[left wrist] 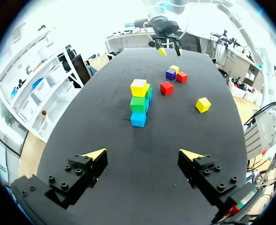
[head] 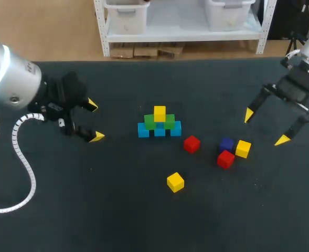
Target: Place the blue cubes, place green cubes on the blue cubes, place the yellow cubes on the green cubes, then place the red cubes on the yellow cubes, and place purple cube on the red cubes.
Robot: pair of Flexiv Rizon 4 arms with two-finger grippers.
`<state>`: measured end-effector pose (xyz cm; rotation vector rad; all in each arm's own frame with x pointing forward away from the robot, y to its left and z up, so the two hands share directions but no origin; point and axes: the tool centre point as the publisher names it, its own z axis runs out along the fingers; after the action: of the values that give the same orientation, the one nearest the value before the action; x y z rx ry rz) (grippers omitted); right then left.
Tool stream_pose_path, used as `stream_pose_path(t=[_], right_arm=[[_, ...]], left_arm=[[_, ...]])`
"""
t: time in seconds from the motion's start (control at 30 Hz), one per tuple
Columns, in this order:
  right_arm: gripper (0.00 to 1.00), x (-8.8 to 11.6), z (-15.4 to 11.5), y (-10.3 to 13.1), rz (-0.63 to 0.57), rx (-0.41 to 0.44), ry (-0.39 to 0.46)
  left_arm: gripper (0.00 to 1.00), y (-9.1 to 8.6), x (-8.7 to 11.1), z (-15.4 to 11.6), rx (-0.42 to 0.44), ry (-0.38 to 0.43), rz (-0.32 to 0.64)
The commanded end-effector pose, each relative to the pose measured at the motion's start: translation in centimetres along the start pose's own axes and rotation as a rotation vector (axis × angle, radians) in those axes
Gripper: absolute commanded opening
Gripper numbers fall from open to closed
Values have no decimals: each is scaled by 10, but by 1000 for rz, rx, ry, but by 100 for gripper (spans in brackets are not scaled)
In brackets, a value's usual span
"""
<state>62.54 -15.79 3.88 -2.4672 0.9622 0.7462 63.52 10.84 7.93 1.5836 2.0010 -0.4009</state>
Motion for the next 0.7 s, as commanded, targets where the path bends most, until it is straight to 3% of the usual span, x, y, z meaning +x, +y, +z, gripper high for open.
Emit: stream_pose_path(t=[0.03,0.07,0.37,0.47,0.7], right_arm=[[96,9,6,-1,-52,-32,-33],[100,10,8,-1,-64,-40,-36],[100,15,26,-4,-182,-119,-53],[89,16,30,-6,-196,-126,-60],[95,15,36,-9,-211,-133,-76]], left_arm=[[100,0,3,-1,1,-11,4],[100,0,3,-1,1,-11,4],[100,0,3,-1,1,-11,4],[100,0,3,-1,1,-11,4],[100,0,3,-1,1,-11,4]])
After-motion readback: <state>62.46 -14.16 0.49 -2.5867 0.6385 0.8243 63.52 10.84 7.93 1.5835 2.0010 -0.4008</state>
